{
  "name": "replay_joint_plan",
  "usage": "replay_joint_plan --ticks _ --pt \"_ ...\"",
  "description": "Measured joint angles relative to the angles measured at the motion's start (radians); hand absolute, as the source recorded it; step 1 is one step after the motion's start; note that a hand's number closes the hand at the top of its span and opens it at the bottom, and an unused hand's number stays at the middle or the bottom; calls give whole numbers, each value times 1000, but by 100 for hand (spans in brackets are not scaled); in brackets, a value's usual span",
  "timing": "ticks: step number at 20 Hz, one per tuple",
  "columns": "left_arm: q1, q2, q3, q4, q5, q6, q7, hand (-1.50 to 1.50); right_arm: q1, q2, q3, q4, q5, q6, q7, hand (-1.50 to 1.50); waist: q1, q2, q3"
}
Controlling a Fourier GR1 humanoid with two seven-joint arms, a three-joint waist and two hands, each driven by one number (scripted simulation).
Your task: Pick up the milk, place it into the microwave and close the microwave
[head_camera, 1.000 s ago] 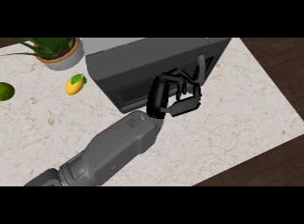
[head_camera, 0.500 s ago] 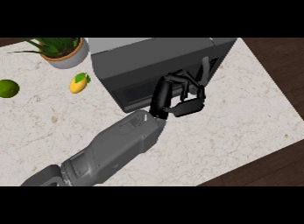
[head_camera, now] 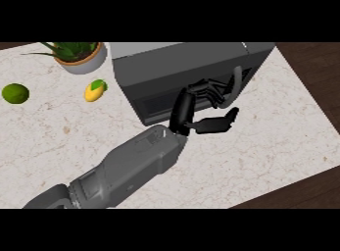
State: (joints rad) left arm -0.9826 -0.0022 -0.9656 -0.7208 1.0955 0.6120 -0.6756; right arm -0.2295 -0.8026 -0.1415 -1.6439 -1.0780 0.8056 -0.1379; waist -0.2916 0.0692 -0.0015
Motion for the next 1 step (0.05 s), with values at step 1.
replay_joint_plan --ticks 1 --pt "0 0 -3 0 5 -6 -1 -150 5 -3 -2 -1 -2 -1 1 -150 3 0 0"
